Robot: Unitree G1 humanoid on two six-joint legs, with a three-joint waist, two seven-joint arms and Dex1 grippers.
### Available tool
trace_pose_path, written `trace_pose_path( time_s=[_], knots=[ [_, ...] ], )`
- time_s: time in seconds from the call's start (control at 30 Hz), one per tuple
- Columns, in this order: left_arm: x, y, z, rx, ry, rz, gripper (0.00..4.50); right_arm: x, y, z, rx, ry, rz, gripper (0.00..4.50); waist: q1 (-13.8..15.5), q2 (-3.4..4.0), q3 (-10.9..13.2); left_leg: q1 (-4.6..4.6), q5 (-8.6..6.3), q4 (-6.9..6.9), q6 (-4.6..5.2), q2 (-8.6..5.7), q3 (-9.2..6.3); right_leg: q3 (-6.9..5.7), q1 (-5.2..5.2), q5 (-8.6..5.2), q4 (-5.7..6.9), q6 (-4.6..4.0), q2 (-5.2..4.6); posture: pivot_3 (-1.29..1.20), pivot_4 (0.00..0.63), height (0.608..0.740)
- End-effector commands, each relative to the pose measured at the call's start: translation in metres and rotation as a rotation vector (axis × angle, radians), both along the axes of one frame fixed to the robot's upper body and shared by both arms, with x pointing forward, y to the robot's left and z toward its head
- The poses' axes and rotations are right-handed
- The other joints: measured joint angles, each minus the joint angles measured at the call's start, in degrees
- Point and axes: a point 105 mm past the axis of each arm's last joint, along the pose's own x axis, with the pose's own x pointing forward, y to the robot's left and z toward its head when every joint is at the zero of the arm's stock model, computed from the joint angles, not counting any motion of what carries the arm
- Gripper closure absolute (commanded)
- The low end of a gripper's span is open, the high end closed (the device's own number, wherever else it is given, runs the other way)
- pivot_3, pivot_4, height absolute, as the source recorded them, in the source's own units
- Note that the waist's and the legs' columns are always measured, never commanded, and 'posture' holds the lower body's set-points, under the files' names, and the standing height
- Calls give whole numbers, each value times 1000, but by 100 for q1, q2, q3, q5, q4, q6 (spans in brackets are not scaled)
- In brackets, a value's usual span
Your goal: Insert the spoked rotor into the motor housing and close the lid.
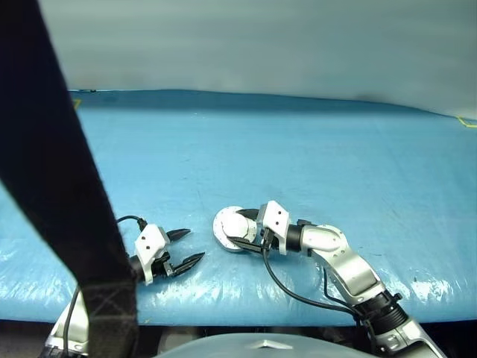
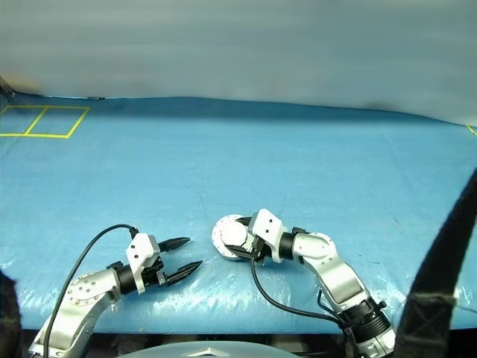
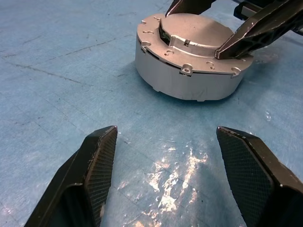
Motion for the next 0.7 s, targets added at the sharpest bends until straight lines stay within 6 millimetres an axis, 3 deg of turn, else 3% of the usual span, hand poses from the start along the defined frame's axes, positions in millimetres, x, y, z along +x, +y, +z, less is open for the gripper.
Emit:
trace_pose_path(
  time_s=[0.03, 0.13, 0.3, 0.43, 0.7],
  knots=[
    [4, -2, 10, -13, -62, 0, 899, -9, -24, -55, -176, 178, -54, 1470, -6, 0, -1, 0, 0, -5, 0, 0, 0, -1, 0, 1, -5, 0, 0, 0, 150, 740],
    [7, -5, 14, -27, -80, -8, 899, -8, -25, -56, -182, 176, -54, 1470, -4, -9, -7, 2, 3, -22, -3, 0, 2, -4, -3, 2, -17, 1, -1, 0, 150, 740],
    [20, -19, 39, -100, -113, -46, 899, -7, -25, -57, -179, 191, -69, 1470, 4, -22, -14, 3, 25, -52, -12, 0, 2, -12, -9, 8, -23, -10, -1, 0, 150, 740],
    [31, -25, 39, -73, -115, -56, 899, -9, -25, -58, -173, 195, -70, 1470, 3, -25, -20, 5, 29, -57, -10, -1, 2, -13, -8, 9, -24, -10, -3, 0, 150, 740],
    [40, -30, 36, -73, -133, -47, 3513, -11, -29, -59, -178, 196, -81, 1470, 14, -25, -21, 5, 32, -60, -11, -1, 3, -16, -8, 11, -26, -7, -2, 0, 150, 740]
  ],
)
